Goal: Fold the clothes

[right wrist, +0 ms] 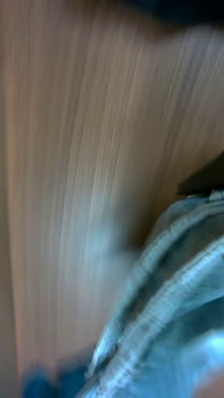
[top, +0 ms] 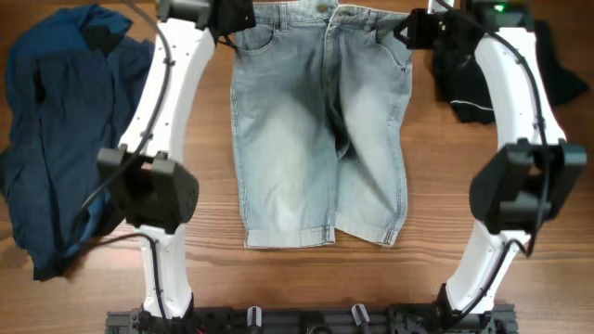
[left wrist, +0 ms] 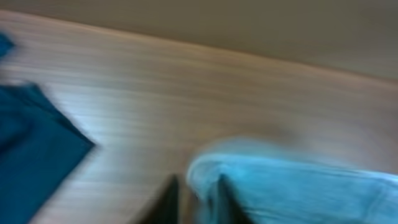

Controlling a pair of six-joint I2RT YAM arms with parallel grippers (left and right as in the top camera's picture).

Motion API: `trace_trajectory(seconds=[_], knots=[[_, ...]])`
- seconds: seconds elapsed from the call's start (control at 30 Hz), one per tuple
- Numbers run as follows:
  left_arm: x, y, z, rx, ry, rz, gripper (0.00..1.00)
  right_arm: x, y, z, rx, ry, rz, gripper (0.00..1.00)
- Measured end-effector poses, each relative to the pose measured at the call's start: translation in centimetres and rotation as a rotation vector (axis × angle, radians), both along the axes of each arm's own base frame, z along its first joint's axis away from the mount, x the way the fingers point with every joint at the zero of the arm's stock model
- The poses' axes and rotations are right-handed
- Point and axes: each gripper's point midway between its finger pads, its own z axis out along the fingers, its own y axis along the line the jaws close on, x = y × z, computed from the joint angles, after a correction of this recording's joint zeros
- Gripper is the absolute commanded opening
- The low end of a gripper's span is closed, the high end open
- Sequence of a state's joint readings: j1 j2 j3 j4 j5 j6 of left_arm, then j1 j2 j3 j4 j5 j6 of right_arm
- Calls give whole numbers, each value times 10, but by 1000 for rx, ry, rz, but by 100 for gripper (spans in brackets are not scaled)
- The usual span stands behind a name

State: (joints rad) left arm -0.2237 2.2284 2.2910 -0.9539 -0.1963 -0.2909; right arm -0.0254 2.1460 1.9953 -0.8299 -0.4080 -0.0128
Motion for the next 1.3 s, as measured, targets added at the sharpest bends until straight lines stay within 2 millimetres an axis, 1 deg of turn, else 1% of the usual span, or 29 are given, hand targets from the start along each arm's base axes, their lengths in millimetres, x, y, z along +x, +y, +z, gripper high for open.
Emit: trace_trajectory(seconds=[0.03, 0.07, 0.1, 0.13, 0.17, 0.2, 0.27, 0.3, 0.33, 0.37, 0.4, 0.43, 0.47, 0.5, 0.53, 0.6, 0.63, 0.67, 0.7, 0.73, 0.77, 0.83, 0.9, 0.93, 1.0, 1.03, 1.1, 1.23, 1.3], knots=[[8, 22, -7, 39, -7, 57, 89, 8, -18, -10, -36, -1, -49, 99], [15, 58, -15, 86, -4, 139, 98, 15, -39, -19, -65, -2, -98, 99], [19, 123, -22, 144, -4, 278, 99, 19, -79, -24, -118, -3, -193, 99], [18, 139, -21, 159, -11, 318, 99, 18, -85, -22, -130, -2, -211, 100], [19, 146, -17, 172, -27, 336, 99, 15, -84, -21, -133, 13, -214, 99], [17, 146, -16, 178, -21, 337, 98, 10, -80, -19, -134, 32, -209, 100], [5, 135, -14, 178, 24, 305, 96, -6, -72, -4, -131, 71, -197, 99], [-8, 124, -10, 153, 65, 261, 96, -24, -68, 3, -121, 125, -190, 100], [-14, 117, -5, 130, 79, 230, 88, -50, -63, 12, -106, 197, -182, 100], [-30, 105, -2, 92, 127, 183, 80, -58, -61, 17, -100, 211, -180, 99], [-45, 91, 1, 38, 174, 132, 45, -70, -57, 27, -95, 227, -175, 96], [-72, 70, 1, -50, 267, 53, 25, -76, -54, 38, -91, 219, -168, 93], [-80, 61, 1, -89, 296, 26, 12, -78, -51, 42, -90, 215, -164, 86], [-96, 49, -1, -138, 361, -11, 4, -80, -48, 46, -84, 211, -162, 73], [-116, 37, -8, -189, 451, -40, 4, -80, -45, 48, -79, 210, -159, 49], [-131, 18, -19, -250, 526, -83, 4, -79, -44, 48, -73, 206, -160, 23], [-135, 12, -27, -264, 552, -96, 4, -78, -44, 49, -69, 202, -165, 5], [-141, 1, -40, -284, 593, -116, 4, -77, -44, 50, -68, 199, -168, 4], [-143, -2, -45, -288, 604, -123, 4, -77, -44, 50, -65, 199, -169, 4], [-149, -22, -66, -298, 640, -165, 4, -77, -44, 50, -65, 199, -169, 4], [-149, -37, -79, -300, 639, -197, 4, -76, -44, 50, -65, 197, -169, 4], [-154, -69, -116, -303, 637, -254, 4, -76, -43, 50, -65, 197, -169, 4], [-169, -90, -154, -309, 666, -275, 4, -77, -44, 50, -65, 199, -169, 4], [-173, -94, -168, -311, 669, -280, 4, -76, -44, 50, -64, 198, -170, 4], [-183, -97, -191, -310, 679, -277, 4, -76, -44, 50, -64, 198, -170, 4], [-185, -97, -196, -306, 678, -273, 4, -77, -44, 50, -64, 198, -170, 5], [-182, -85, -208, -241, 653, -239, 4, -77, -43, 50, -64, 200, -169, 5], [-168, -67, -211, -135, 592, -188, 4, -78, -43, 49, -64, 204, -170, 8], [-154, -58, -211, -91, 540, -162, 4, -79, -43, 49, -64, 210, -170, 10]])
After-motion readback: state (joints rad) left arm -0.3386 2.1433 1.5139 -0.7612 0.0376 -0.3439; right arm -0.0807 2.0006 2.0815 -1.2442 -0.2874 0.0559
